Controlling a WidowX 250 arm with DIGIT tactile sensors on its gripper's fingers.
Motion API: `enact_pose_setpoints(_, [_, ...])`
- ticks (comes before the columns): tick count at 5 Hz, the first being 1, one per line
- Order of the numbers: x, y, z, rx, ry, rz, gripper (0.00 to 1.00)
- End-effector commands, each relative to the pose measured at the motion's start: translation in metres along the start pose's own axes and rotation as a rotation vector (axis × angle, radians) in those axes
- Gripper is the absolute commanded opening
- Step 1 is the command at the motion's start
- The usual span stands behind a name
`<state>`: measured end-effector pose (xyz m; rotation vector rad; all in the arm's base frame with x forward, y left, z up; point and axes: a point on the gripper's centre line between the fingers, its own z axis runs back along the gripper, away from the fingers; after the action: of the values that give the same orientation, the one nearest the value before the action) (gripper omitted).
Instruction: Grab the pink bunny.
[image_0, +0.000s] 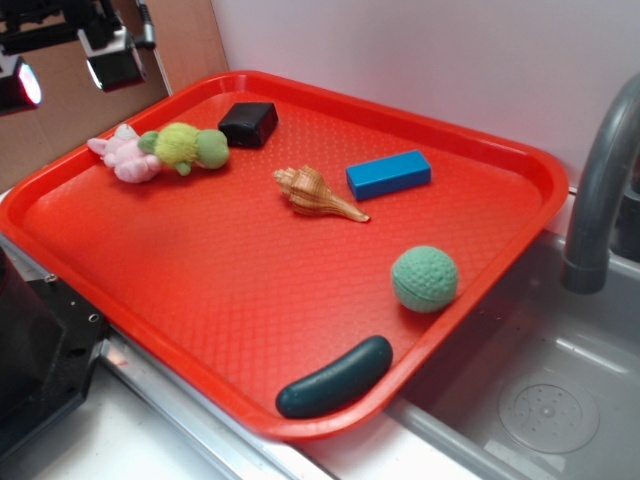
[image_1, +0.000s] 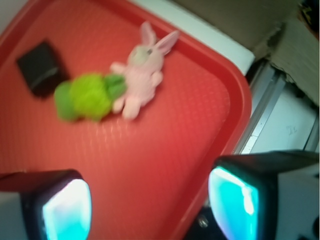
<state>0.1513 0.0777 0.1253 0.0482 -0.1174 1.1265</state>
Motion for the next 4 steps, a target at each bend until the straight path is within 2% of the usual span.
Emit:
enact_pose_setpoints(1, [0.033, 0.018, -0.015, -0.02, -0.132, 0.158, 1.0])
enact_pose_setpoints(2, [0.052, 0.007, -0.031, -0.014, -0.142, 0.147, 1.0])
enact_pose_setpoints(3, [0.074, -0.007, -0.055, 0.015, -0.124, 0.205, 1.0])
enact_pose_setpoints(4, [0.082, -0.011, -0.085, 0.048, -0.071, 0.216, 1.0])
